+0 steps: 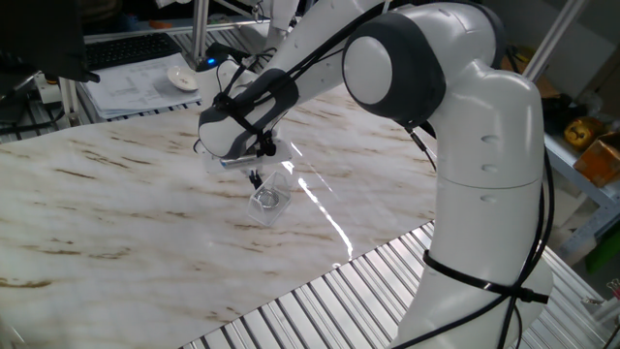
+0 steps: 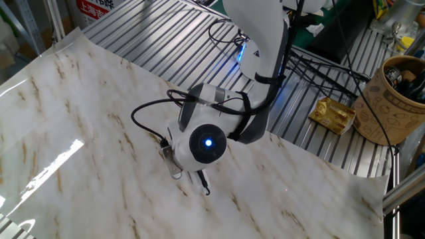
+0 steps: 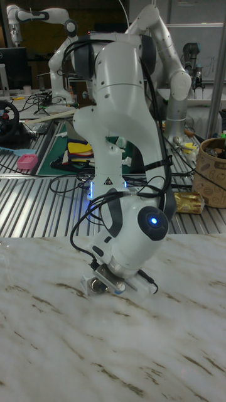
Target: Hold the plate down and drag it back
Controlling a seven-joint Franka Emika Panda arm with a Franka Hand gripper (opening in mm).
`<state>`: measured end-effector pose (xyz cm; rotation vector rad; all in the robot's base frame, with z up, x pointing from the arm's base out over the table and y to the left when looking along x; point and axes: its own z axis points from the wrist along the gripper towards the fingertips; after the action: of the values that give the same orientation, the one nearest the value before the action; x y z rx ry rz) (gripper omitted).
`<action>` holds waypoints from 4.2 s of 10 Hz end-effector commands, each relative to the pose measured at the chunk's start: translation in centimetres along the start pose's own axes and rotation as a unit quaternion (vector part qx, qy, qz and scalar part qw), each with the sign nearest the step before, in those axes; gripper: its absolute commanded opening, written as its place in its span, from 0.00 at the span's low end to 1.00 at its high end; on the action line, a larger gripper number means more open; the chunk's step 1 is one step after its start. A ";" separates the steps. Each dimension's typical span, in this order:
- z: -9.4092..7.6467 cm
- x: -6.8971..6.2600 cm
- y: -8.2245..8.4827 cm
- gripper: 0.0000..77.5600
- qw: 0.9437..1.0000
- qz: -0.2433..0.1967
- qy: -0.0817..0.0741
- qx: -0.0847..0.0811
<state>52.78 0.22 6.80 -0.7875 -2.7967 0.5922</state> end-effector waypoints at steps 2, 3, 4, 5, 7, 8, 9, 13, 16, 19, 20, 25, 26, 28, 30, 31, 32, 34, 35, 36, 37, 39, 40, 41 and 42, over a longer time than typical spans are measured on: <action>0.1 0.1 -0.1 0.00 1.000 0.005 0.002 0.008; 0.1 0.1 -0.1 0.00 1.000 0.005 0.002 0.009; 0.1 0.1 -0.1 0.00 1.000 0.007 0.005 0.016; 0.1 0.1 -0.1 0.00 1.000 0.008 0.006 0.017; 0.4 0.0 0.0 0.00 1.000 0.010 0.007 0.017; 0.5 0.0 0.1 0.00 1.000 0.009 0.007 0.017; 0.5 0.0 0.1 0.00 1.000 0.009 0.007 0.017; 0.6 0.0 0.1 0.00 1.000 0.011 0.011 0.021; 0.7 0.0 0.2 0.00 0.999 0.015 0.009 0.032; 0.7 0.0 0.2 0.00 0.999 0.019 0.010 0.038; 0.7 0.0 0.2 0.00 0.999 0.019 0.010 0.038; 0.6 -0.2 0.4 0.00 0.999 0.028 0.010 0.039; 0.6 -0.2 0.5 0.00 0.999 0.028 0.011 0.037; 0.6 -0.2 0.5 0.00 0.999 0.028 0.011 0.037; 0.3 -0.3 0.8 0.00 0.999 0.032 0.012 0.035; 0.1 -0.3 1.0 0.00 0.999 0.034 0.013 0.033; -0.1 -0.2 1.2 0.00 0.999 0.035 0.014 0.031; -0.3 0.0 1.4 0.00 0.999 0.036 0.014 0.033; -0.3 0.0 1.4 0.00 0.999 0.027 0.013 0.044; -0.4 0.0 1.3 0.00 0.998 0.023 0.013 0.050; -0.4 0.1 1.2 0.00 0.998 0.018 0.013 0.051; -0.2 0.2 1.1 0.00 0.999 0.017 0.013 0.050; -0.2 0.2 1.1 0.00 0.998 0.019 0.013 0.050; -0.2 0.2 1.1 0.00 0.998 0.020 0.013 0.050; -0.1 0.2 1.1 0.00 0.998 0.021 0.013 0.050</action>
<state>53.03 1.25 6.38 -0.8254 -2.7076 0.7185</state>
